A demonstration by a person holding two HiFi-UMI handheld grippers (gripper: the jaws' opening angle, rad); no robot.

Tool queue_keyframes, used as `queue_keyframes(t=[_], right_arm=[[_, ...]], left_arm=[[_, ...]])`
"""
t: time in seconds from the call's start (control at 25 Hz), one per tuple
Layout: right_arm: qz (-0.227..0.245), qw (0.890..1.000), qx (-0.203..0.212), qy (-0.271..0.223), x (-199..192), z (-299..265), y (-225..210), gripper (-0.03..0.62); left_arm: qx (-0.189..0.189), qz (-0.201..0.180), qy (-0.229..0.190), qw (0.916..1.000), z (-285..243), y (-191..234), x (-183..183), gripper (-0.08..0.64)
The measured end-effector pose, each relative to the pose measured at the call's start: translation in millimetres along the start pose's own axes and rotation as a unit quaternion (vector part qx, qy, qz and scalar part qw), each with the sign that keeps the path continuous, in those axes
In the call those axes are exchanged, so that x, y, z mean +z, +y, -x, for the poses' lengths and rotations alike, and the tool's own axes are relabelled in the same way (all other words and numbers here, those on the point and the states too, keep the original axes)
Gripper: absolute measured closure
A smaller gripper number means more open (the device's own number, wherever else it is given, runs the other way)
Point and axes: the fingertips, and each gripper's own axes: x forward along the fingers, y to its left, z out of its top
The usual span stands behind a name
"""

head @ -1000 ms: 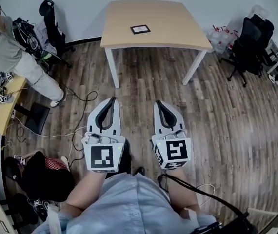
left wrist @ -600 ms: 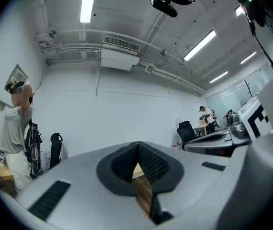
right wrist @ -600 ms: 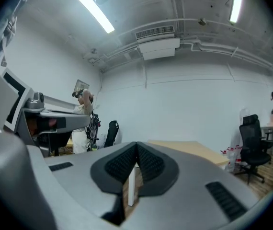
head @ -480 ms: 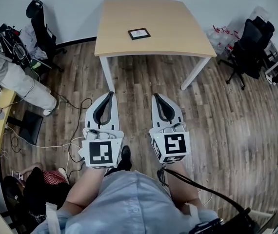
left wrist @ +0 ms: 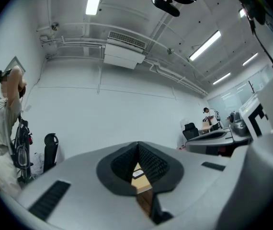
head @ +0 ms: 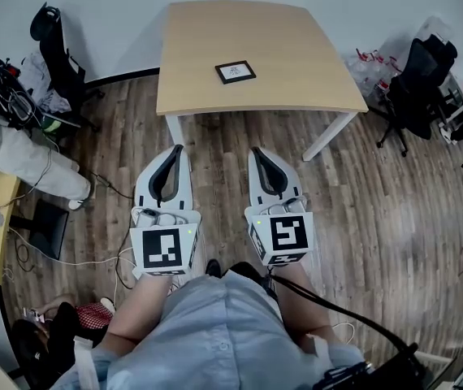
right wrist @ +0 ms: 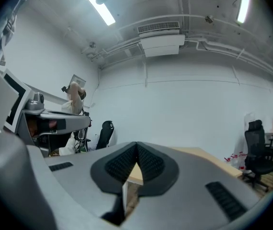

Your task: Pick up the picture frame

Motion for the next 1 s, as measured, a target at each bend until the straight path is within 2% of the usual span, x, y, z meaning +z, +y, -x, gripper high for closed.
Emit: queue_keyframes(t=[0.08, 0.24, 0.36, 0.44, 0.52, 0.64, 0.8, 1.0], right_arm=[[-0.004, 1.0, -0.003, 0.003, -3, -11, -5, 0.591], [-0.011, 1.0, -0.005, 0.01, -14, -30, -12, 0.591], [-0.014, 1.0, -0.002, 0.016, -22, -50, -22, 0.591], [-0.016, 1.0, 0.0, 0.019, -26, -65, -30, 0.591], [-0.018, 1.0, 0.002, 0.022, -29, -83, -39, 0.591], [-0.023, 0.999, 0.008, 0.026, -31, -111, -53, 0.591], [-0.03, 0.999, 0.024, 0.03, -36, -150, -75, 0.591], [-0.033, 0.999, 0.035, 0.026, -36, -194, -101, 0.591]], left_arm=[[0.002, 0.012, 0.003, 0.9999, -10, 4, -5, 0.56], [-0.009, -0.016, 0.02, 0.9996, -28, 10, -21, 0.559], [0.0, -0.003, 0.021, 0.9998, -49, 15, -27, 0.56], [0.003, -0.005, 0.022, 0.9997, -66, 19, -31, 0.56], [0.002, -0.023, 0.026, 0.9994, -84, 25, -36, 0.558], [0.008, -0.018, 0.032, 0.9993, -113, 31, -40, 0.559], [0.017, -0.036, 0.038, 0.9985, -155, 38, -44, 0.559], [0.028, -0.034, 0.037, 0.9983, -201, 43, -44, 0.559]])
